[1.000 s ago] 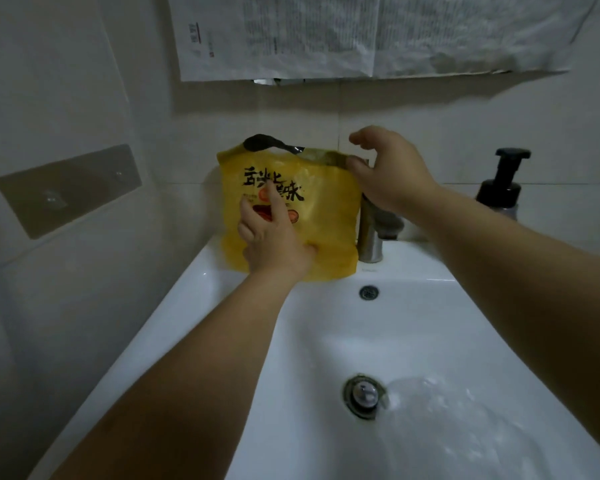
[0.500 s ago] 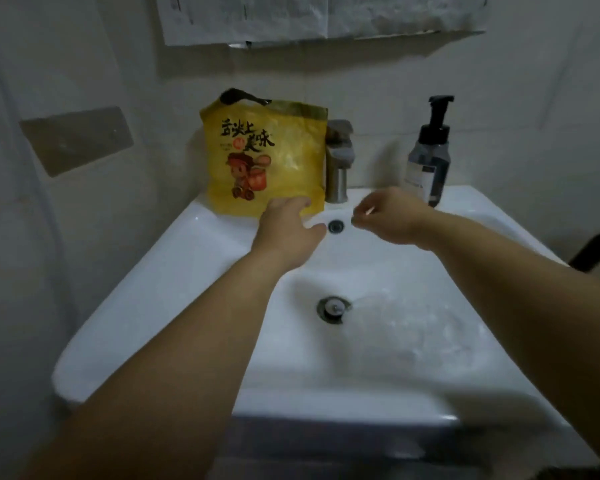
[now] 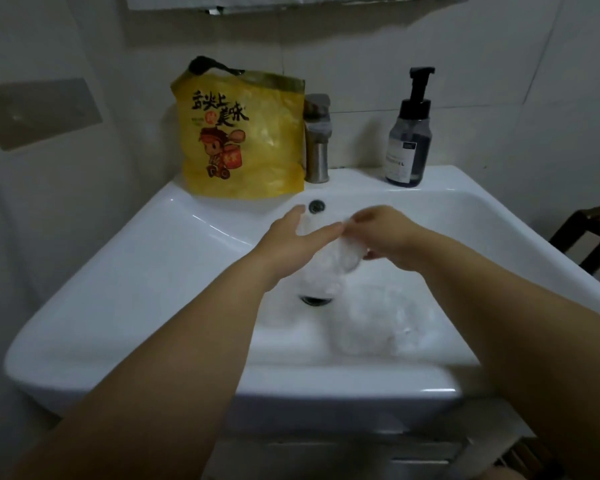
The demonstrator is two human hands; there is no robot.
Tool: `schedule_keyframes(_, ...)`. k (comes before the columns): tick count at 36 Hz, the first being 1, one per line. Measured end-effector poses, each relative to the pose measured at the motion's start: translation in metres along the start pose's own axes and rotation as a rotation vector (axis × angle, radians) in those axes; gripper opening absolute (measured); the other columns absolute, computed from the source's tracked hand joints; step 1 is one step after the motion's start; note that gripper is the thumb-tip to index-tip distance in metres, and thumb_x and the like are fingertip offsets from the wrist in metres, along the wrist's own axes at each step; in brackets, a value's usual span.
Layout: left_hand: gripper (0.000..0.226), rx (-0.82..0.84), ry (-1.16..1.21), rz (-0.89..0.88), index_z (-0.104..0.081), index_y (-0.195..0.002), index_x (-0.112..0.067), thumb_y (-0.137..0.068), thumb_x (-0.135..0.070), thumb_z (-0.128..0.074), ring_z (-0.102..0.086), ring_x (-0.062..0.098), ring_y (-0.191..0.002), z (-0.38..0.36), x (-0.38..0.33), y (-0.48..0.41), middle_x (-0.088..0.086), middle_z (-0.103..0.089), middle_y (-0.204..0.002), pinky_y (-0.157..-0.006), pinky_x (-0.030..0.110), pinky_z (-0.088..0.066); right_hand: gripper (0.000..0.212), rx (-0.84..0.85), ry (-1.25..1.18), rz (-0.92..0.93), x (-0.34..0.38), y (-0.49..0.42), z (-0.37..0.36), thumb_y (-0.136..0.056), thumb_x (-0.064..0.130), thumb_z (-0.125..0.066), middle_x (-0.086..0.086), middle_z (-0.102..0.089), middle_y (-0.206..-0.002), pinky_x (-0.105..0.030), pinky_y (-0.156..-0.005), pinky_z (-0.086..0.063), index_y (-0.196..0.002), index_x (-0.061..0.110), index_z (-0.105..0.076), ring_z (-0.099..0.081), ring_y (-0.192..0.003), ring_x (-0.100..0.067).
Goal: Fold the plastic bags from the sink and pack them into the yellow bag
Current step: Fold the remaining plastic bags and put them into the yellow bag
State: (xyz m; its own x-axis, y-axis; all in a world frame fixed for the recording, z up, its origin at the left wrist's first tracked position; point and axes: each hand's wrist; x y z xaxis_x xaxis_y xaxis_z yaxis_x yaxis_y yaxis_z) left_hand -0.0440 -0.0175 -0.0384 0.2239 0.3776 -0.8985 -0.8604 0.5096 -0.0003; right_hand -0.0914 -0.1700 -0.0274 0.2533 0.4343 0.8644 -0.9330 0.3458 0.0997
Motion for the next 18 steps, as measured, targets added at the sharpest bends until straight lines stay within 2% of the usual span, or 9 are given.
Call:
schedule_keyframes(1, 0.092, 0.002, 0.061, 0.009, -0.018, -0.154, -0.03, -0.08, -0.056, -0.067, -0.029, 0.018, -0.143, 0.003, 0.0, -0.003, -0.005, -0.021, -0.159, -0.108, 0.034, -0.032, 0.021, -0.032, -0.163, 0.011, 0.004, -0.001, 0.001, -0.093, 0.027, -0.059, -0.008, -0.066, -0.098, -0.035, -0.082, -0.055, -0.1, 0.009, -0.065, -0.063, -0.091, -0.024)
schedule_keyframes(3, 0.11, 0.02, 0.191, 0.022, -0.014, -0.154, -0.034, -0.067, -0.06, -0.076, -0.031, 0.02, -0.142, 0.01, -0.003, -0.011, -0.006, -0.023, -0.158, -0.107, 0.035, -0.032, 0.018, -0.068, -0.421, 0.013, 0.012, -0.006, 0.001, -0.094, 0.026, -0.058, -0.011, -0.067, -0.099, -0.034, -0.075, -0.056, -0.097, 0.009, -0.064, -0.065, -0.087, -0.023)
schedule_keyframes(5, 0.119, 0.054, 0.274, 0.038, -0.026, -0.15, -0.035, -0.052, -0.056, -0.089, -0.05, 0.023, -0.129, 0.016, 0.002, -0.022, -0.001, -0.044, -0.148, -0.103, 0.041, -0.043, 0.016, -0.078, -0.569, 0.005, 0.018, -0.009, -0.002, -0.095, 0.026, -0.058, -0.01, -0.067, -0.097, -0.031, -0.068, -0.055, -0.094, 0.01, -0.062, -0.065, -0.085, -0.023)
schedule_keyframes(6, 0.111, 0.061, 0.305, 0.043, -0.033, -0.148, -0.029, -0.054, -0.047, -0.09, -0.06, 0.022, -0.117, 0.018, 0.006, -0.027, 0.002, -0.056, -0.137, -0.095, 0.041, -0.051, 0.016, -0.087, -0.621, -0.001, 0.018, -0.011, -0.004, -0.095, 0.026, -0.058, -0.009, -0.067, -0.098, -0.032, -0.068, -0.055, -0.094, 0.011, -0.062, -0.066, -0.086, -0.023)
schedule_keyframes(8, 0.077, 0.057, 0.346, 0.053, -0.05, -0.136, -0.017, -0.068, -0.027, -0.084, -0.069, 0.021, -0.099, 0.022, 0.015, -0.033, 0.004, -0.068, -0.117, -0.076, 0.033, -0.056, 0.016, -0.117, -0.699, -0.022, 0.015, -0.016, -0.008, -0.094, 0.026, -0.06, -0.01, -0.067, -0.101, -0.034, -0.071, -0.056, -0.094, 0.01, -0.061, -0.066, -0.09, -0.025)
schedule_keyframes(10, 0.042, 0.034, 0.325, 0.061, -0.063, -0.117, -0.015, -0.078, -0.017, -0.079, -0.07, 0.017, -0.087, 0.024, 0.02, -0.035, 0.002, -0.072, -0.102, -0.063, 0.024, -0.052, 0.018, -0.147, -0.723, -0.041, 0.01, -0.019, -0.007, -0.092, 0.023, -0.063, -0.013, -0.066, -0.107, -0.034, -0.072, -0.057, -0.099, 0.007, -0.061, -0.066, -0.094, -0.026)
schedule_keyframes(12, 0.021, 0.016, 0.342, 0.054, -0.067, -0.101, -0.016, -0.081, -0.015, -0.076, -0.069, 0.013, -0.076, 0.024, 0.021, -0.037, 0.0, -0.072, -0.09, -0.057, 0.02, -0.049, 0.025, -0.155, -0.768, -0.045, 0.005, -0.023, -0.003, -0.091, 0.015, -0.063, -0.013, -0.064, -0.114, -0.034, -0.074, -0.057, -0.114, 0.005, -0.059, -0.065, -0.097, -0.026)
schedule_keyframes(16, 0.011, -0.063, 0.292, 0.034, -0.066, -0.091, -0.017, -0.084, -0.015, -0.074, -0.062, 0.003, -0.059, 0.022, 0.022, -0.041, -0.005, -0.067, -0.081, -0.045, 0.012, -0.042, 0.06, -0.099, -0.889, -0.008, 0.004, -0.028, 0.002, -0.086, 0.0, -0.063, -0.012, -0.052, -0.135, -0.044, -0.085, -0.056, -0.141, 0.008, -0.041, -0.059, -0.113, -0.031)
schedule_keyframes(18, 0.017, -0.105, 0.259, 0.034, -0.066, -0.1, -0.011, -0.086, -0.017, -0.072, -0.06, 0.007, -0.065, 0.023, 0.023, -0.04, -0.002, -0.065, -0.088, -0.049, 0.014, -0.041, 0.068, -0.056, -0.921, 0.025, 0.006, -0.026, -0.001, -0.087, -0.005, -0.059, -0.008, -0.046, -0.141, -0.045, -0.086, -0.056, -0.147, 0.011, -0.033, -0.059, -0.114, -0.032)
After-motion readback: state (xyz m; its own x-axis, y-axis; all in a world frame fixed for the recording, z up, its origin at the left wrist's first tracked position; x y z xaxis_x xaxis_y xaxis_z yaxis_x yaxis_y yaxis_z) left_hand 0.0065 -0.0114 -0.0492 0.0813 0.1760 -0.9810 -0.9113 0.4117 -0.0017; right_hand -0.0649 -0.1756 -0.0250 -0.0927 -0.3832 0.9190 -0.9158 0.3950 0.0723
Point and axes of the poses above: each hand's wrist, its own y-axis away from the middle knuckle, its own z-axis out of the back of the hand, x = y × z
